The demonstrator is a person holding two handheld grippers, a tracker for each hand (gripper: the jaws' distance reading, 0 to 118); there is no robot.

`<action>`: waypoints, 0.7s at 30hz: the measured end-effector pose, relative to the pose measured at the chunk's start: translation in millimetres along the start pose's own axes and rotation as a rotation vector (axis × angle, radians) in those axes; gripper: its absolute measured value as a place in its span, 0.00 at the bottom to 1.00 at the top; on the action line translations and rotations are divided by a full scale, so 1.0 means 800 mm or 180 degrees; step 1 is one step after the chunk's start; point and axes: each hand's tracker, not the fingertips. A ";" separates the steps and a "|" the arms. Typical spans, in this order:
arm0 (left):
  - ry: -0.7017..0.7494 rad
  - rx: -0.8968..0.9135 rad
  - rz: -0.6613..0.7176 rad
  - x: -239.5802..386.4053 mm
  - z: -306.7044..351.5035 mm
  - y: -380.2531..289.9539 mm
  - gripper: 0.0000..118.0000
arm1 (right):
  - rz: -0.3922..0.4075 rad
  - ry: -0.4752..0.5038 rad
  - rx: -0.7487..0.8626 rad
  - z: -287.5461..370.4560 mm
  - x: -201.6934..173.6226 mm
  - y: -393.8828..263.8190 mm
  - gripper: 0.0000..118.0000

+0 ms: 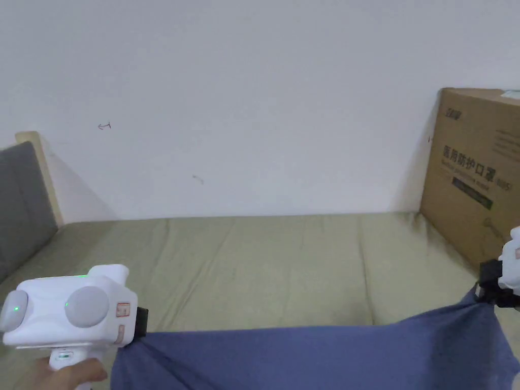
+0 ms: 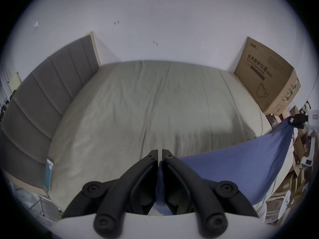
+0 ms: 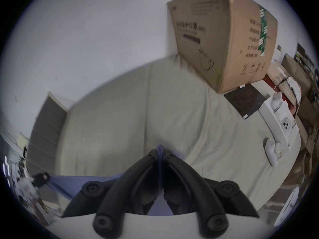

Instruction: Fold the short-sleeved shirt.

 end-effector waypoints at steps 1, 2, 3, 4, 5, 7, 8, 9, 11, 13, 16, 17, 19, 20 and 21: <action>0.0023 0.0106 -0.0018 -0.001 0.010 0.013 0.02 | -0.0040 -0.0004 0.0091 0.014 -0.003 0.014 0.03; 0.0068 0.0167 -0.0013 -0.002 0.018 0.026 0.02 | -0.0072 0.0018 0.0150 0.027 -0.005 0.026 0.03; 0.0089 0.0228 -0.0051 -0.002 0.025 0.041 0.02 | -0.0111 0.0050 0.0203 0.042 -0.009 0.039 0.03; 0.0098 0.0311 -0.0044 -0.002 0.032 0.057 0.02 | -0.0137 0.0127 0.0258 0.056 -0.014 0.050 0.03; 0.0114 0.0351 -0.0045 -0.002 0.038 0.071 0.02 | -0.0163 0.0182 0.0295 0.066 -0.018 0.062 0.03; 0.0111 0.0508 0.0012 -0.001 0.050 0.103 0.02 | -0.0225 0.0260 0.0458 0.087 -0.030 0.082 0.03; 0.0119 0.0545 0.0028 0.001 0.054 0.118 0.02 | -0.0202 0.0241 0.0442 0.093 -0.037 0.091 0.03; 0.0117 0.0563 0.0029 0.001 0.057 0.135 0.02 | -0.0180 0.0204 0.0476 0.096 -0.043 0.104 0.03; 0.0135 0.0667 0.0092 0.001 0.062 0.166 0.02 | -0.0130 0.0122 0.0534 0.101 -0.059 0.123 0.03; 0.0207 0.0812 0.0161 -0.002 0.064 0.197 0.02 | -0.0077 0.0122 0.0609 0.096 -0.077 0.141 0.03; 0.0278 0.0914 0.0142 -0.004 0.065 0.233 0.02 | 0.0082 0.0065 0.0695 0.085 -0.105 0.164 0.03; 0.0308 0.0940 0.0147 -0.008 0.062 0.247 0.02 | 0.0104 0.0012 0.0704 0.076 -0.114 0.172 0.03; 0.0336 0.1000 0.0215 -0.015 0.056 0.276 0.02 | 0.0108 0.0043 0.0720 0.063 -0.131 0.191 0.03; 0.0359 0.1029 0.0233 -0.019 0.053 0.290 0.02 | 0.0119 0.0054 0.0716 0.056 -0.140 0.201 0.03; 0.0382 0.1085 0.0311 -0.021 0.050 0.305 0.02 | 0.0130 0.0073 0.0748 0.048 -0.147 0.214 0.03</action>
